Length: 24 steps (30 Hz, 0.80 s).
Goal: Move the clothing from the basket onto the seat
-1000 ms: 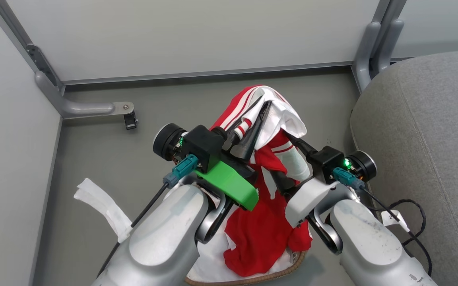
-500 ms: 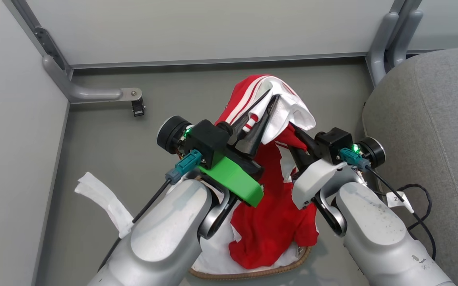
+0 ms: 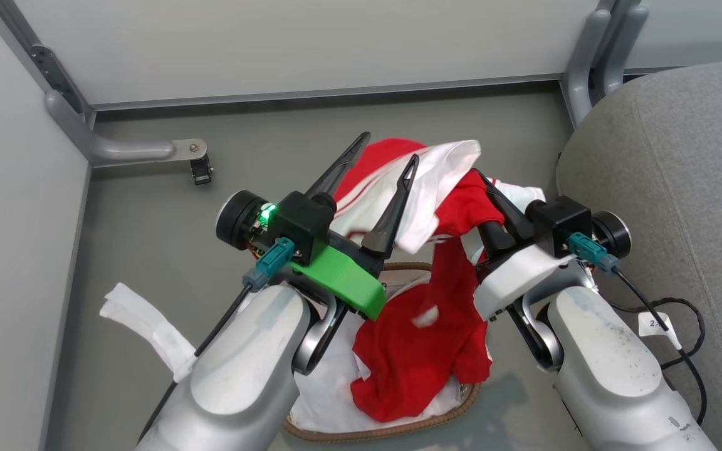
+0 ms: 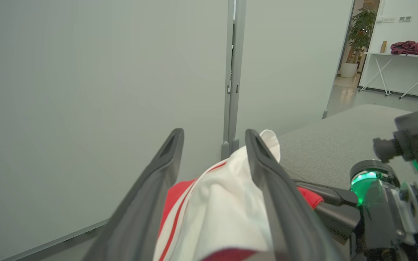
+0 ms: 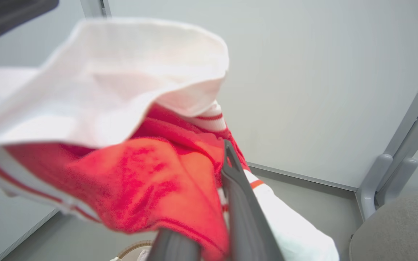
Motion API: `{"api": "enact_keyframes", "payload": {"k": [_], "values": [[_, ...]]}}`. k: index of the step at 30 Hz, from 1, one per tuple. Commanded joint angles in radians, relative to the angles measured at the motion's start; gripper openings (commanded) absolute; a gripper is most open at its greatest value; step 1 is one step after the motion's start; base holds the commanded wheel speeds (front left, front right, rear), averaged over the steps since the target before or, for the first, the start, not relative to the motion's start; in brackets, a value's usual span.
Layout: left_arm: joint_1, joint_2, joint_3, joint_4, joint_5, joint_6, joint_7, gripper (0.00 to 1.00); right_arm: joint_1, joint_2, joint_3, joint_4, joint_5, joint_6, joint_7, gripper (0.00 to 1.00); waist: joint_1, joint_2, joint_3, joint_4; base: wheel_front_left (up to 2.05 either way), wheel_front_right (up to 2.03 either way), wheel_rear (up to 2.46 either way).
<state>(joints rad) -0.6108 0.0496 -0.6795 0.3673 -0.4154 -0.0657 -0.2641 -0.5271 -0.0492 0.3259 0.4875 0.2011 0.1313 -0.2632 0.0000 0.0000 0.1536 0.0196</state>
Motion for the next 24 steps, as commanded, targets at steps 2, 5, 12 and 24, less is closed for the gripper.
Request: {"api": "enact_keyframes", "payload": {"k": [2, 5, 12, 24], "values": [[0.03, 0.002, 0.024, 0.019, 0.033, -0.004, -0.001, 1.0, 0.03, -0.005, -0.015, -0.033, 0.003, -0.001, -0.002, 0.0, 0.0, 0.0, 0.005, -0.034, 0.0, 0.0, 0.0], [0.058, 0.008, 0.053, 0.038, 0.077, -0.013, 0.0, 1.0, 0.053, -0.004, -0.034, -0.069, 0.011, -0.001, -0.003, 0.0, 0.0, 0.0, 0.006, -0.077, 0.0, 0.0, 0.0], [0.126, 0.017, 0.106, 0.05, 0.161, -0.033, 0.0, 1.0, 0.089, -0.004, -0.066, -0.133, 0.01, -0.001, -0.003, 0.0, 0.0, 0.0, 0.008, -0.214, 0.0, 0.0, 0.0], [0.234, 0.016, 0.18, 0.026, 0.219, -0.057, 0.0, 1.0, 0.14, -0.004, -0.094, -0.202, 0.04, -0.001, -0.003, 0.0, 0.0, 0.0, 0.004, -0.477, 0.0, 0.0, 0.0]]}}
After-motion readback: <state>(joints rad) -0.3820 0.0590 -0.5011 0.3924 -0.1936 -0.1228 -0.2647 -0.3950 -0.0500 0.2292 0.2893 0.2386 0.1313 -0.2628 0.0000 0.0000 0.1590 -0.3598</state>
